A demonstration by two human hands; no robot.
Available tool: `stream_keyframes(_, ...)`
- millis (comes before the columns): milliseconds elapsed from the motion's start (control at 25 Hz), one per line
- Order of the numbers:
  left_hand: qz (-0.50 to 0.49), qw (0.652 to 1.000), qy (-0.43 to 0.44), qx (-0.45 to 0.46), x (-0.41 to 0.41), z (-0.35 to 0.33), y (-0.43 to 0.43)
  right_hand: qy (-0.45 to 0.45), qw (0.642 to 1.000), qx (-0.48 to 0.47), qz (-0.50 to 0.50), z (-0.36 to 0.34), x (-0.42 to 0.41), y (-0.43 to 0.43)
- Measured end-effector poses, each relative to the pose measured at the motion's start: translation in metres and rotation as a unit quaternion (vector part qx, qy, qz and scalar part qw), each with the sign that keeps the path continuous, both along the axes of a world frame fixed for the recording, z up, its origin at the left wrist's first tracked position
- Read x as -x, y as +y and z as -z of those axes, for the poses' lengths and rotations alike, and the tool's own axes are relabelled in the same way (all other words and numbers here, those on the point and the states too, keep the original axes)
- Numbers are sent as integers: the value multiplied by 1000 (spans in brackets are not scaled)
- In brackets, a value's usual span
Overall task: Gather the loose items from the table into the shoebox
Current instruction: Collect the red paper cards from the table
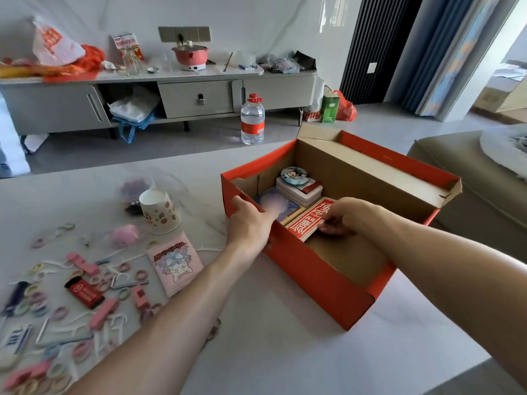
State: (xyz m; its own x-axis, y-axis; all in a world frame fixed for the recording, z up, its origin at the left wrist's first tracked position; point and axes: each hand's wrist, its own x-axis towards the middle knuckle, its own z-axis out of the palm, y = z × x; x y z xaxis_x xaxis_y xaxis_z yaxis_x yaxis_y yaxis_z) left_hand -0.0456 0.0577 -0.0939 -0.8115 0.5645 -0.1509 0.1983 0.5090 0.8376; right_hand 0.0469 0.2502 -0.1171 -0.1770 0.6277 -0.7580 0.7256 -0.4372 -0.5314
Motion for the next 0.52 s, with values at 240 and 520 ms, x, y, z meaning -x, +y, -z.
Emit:
stream_keyframes(240, 4, 998, -53, -28, 2, 4, -2, -52, 998, -5, -24, 1, 12, 3)
stream_keyframes(520, 11, 996, -80, -39, 2, 5, -3, -54, 997, -42, -20, -6, 16, 0)
